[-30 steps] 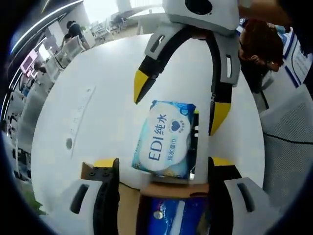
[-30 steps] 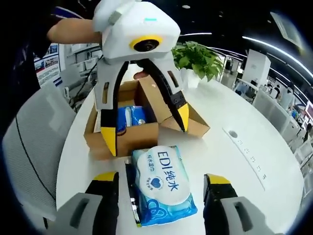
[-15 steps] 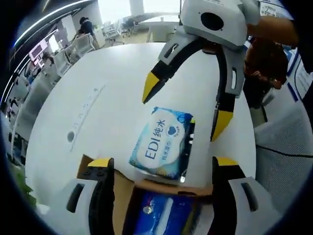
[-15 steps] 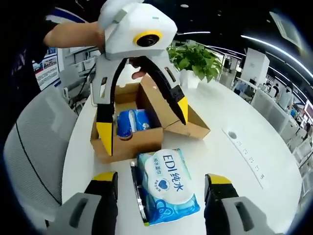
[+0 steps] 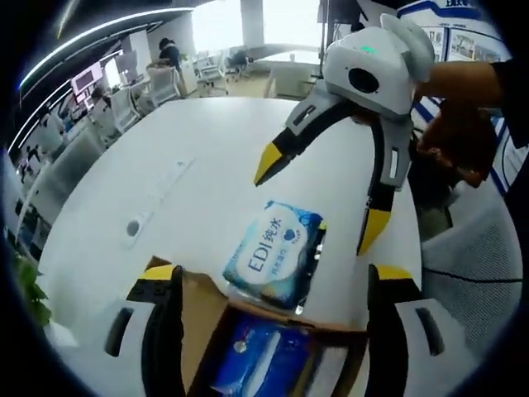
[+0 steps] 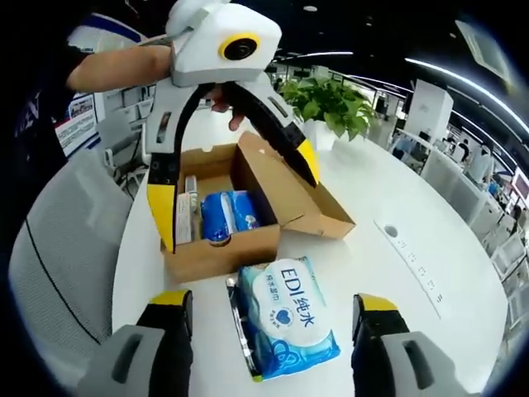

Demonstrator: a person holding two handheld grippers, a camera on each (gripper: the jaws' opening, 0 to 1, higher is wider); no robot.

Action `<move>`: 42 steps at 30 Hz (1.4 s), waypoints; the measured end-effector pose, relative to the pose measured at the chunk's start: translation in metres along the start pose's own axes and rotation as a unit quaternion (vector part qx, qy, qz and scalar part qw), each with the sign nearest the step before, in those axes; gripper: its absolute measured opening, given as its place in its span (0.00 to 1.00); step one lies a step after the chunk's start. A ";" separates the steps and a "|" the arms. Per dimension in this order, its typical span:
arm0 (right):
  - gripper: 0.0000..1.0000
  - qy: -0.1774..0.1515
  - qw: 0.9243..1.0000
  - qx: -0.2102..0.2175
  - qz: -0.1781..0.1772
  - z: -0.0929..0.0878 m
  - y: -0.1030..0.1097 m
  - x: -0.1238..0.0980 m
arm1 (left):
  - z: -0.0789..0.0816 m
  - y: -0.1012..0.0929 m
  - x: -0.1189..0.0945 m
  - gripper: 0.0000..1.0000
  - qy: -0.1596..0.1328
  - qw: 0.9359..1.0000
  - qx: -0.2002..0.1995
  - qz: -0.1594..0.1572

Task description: Operate the shoe box by opening the lid, removing the specified soft item, and placing it in the target area until the item is outside and the box remains undamaged.

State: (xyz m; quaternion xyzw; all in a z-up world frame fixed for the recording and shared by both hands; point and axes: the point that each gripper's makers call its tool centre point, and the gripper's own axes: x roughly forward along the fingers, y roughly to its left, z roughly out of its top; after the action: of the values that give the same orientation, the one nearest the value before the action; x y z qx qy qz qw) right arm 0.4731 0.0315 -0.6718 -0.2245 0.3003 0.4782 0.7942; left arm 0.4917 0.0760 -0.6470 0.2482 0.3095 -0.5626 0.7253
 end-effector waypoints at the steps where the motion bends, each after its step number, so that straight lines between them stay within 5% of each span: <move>1: 0.79 0.001 1.000 0.000 -0.001 0.001 0.000 0.000 | 0.000 -0.001 -0.001 0.93 -0.002 1.000 0.000 0.000; 12: 0.84 -0.018 1.000 0.002 -0.009 0.020 0.007 -0.002 | 0.009 0.006 -0.027 0.99 -0.073 0.996 -0.046 0.038; 23: 0.95 0.001 1.000 0.010 -0.018 0.020 0.011 0.001 | -0.005 0.004 -0.051 0.99 -0.088 0.991 -0.075 0.066; 42: 0.97 -0.014 1.000 0.013 -0.016 0.037 0.017 0.008 | -0.026 0.006 -0.094 0.99 -0.135 0.978 -0.118 0.106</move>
State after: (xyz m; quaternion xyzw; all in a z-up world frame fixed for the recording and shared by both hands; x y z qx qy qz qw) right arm 0.4709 0.0677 -0.6525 -0.2120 0.2919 0.4648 0.8086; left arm 0.4770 0.1582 -0.5964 0.1138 0.2448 -0.4706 0.8400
